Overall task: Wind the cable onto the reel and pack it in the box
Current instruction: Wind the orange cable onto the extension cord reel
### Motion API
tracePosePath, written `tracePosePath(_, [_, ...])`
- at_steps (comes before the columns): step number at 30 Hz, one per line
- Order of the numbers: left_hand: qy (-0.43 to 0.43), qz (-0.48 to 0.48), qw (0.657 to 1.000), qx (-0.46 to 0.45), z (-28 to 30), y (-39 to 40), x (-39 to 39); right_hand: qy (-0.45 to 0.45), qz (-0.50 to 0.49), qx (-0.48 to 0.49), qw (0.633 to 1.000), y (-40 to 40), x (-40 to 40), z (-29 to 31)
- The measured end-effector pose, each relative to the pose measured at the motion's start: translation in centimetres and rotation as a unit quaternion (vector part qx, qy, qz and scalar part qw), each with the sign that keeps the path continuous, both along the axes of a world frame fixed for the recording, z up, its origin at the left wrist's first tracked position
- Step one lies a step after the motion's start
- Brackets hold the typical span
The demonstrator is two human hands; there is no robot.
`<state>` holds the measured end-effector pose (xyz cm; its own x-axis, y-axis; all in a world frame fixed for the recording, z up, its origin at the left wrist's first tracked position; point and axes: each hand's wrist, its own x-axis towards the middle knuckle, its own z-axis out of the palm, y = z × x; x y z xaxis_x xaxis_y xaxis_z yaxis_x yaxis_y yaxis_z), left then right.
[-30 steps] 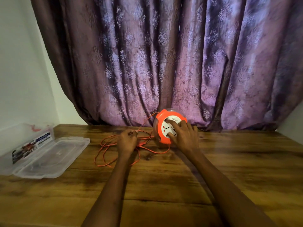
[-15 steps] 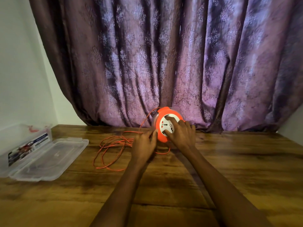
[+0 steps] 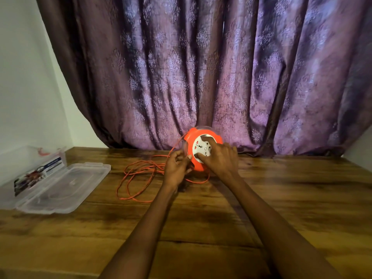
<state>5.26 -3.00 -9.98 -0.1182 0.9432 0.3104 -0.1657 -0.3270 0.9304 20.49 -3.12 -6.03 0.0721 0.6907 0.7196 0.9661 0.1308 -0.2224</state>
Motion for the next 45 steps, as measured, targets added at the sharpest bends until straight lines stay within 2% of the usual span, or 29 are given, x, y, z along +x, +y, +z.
tracePosePath(1, [0.017,0.012,1.0,0.012,-0.1,0.0,0.2,0.093,-0.006,-0.038,0.995,0.1,-0.4,0.3])
tracePosePath(2, [0.035,0.026,0.999,0.026,-0.3,0.0,0.5,0.211,0.003,-0.089,0.973,0.2,-0.7,0.7])
tracePosePath(3, [0.05,0.038,0.997,0.039,-0.4,0.0,0.8,0.344,0.042,-0.133,0.929,0.2,-1.1,1.2])
tracePosePath(5, [0.061,0.044,0.996,0.05,-0.8,-0.1,1.2,0.583,0.136,-0.177,0.781,0.4,-1.6,1.7])
tracePosePath(6, [0.055,0.04,0.996,0.05,-1.0,-0.1,1.3,0.639,0.152,-0.19,0.73,0.4,-1.7,1.6])
tracePosePath(7, [0.05,0.036,0.997,0.05,-1.1,-0.2,1.3,0.662,0.157,-0.2,0.706,0.5,-1.8,1.3])
tracePosePath(10, [0.053,0.047,0.995,0.068,-1.5,-0.1,1.1,0.684,0.177,-0.208,0.676,0.3,-2.2,0.5])
tracePosePath(12, [0.054,0.044,0.995,0.075,-1.4,-0.1,1.1,0.688,0.187,-0.207,0.67,0.4,-2.4,0.4])
tracePosePath(15, [0.039,0.061,0.995,0.076,-1.2,0.1,0.8,0.658,0.212,-0.216,0.689,0.3,-2.2,0.4])
tracePosePath(17, [0.013,0.086,0.994,0.064,-0.9,0.4,0.4,0.593,0.224,-0.204,0.746,0.3,-1.6,0.1])
tracePosePath(18, [-0.011,0.09,0.994,0.055,-0.8,0.6,0.1,0.531,0.212,-0.189,0.798,0.3,-1.2,-0.1])
tracePosePath(20, [-0.05,0.095,0.993,0.042,-0.3,0.7,-0.7,0.308,0.139,-0.117,0.934,0.2,0.1,-0.2])
tracePosePath(21, [-0.052,0.097,0.993,0.038,-0.1,0.8,-1.0,0.179,0.127,-0.053,0.974,0.2,0.8,-0.2])
tracePosePath(22, [-0.043,0.094,0.994,0.032,0.1,0.9,-1.3,0.059,0.152,0.008,0.987,0.2,1.5,-0.1])
tracePosePath(24, [-0.013,0.083,0.996,0.031,0.2,1.1,-1.6,-0.129,0.236,0.056,0.962,0.4,2.4,0.6])
tracePosePath(26, [0.006,0.068,0.997,0.024,0.0,1.2,-1.8,-0.257,0.258,0.046,0.93,0.3,2.8,1.3])
tracePosePath(28, [0.012,0.05,0.999,0.018,-0.2,1.3,-2.0,-0.333,0.242,0.025,0.911,0.4,3.1,1.7])
tracePosePath(32, [0.02,0.024,0.999,0.031,-0.6,1.1,-1.5,-0.414,0.186,-0.004,0.891,0.1,3.3,2.1])
tracePosePath(35, [0.006,0.007,1.0,0.017,-1.1,1.1,-0.7,-0.445,0.141,0.045,0.883,0.4,3.5,1.9])
tracePosePath(38, [-0.05,-0.018,0.999,0.001,-1.5,0.7,0.2,-0.382,0.097,0.059,0.917,0.4,3.2,1.4])
tracePosePath(40, [-0.085,-0.028,0.996,0.003,-1.3,0.5,0.7,-0.292,0.06,0.039,0.954,0.3,2.5,1.2])
tracePosePath(42, [-0.099,-0.028,0.995,0.009,-1.3,0.3,1.2,-0.155,0.02,-0.004,0.988,0.0,1.5,1.1])
tracePosePath(43, [-0.103,-0.027,0.994,0.009,-1.3,0.2,1.2,-0.077,0.007,-0.034,0.996,-0.1,0.9,1.1])
tracePosePath(45, [-0.114,-0.035,0.993,0.014,-1.5,0.1,1.4,0.08,0.001,-0.102,0.992,-0.3,-0.2,1.6])
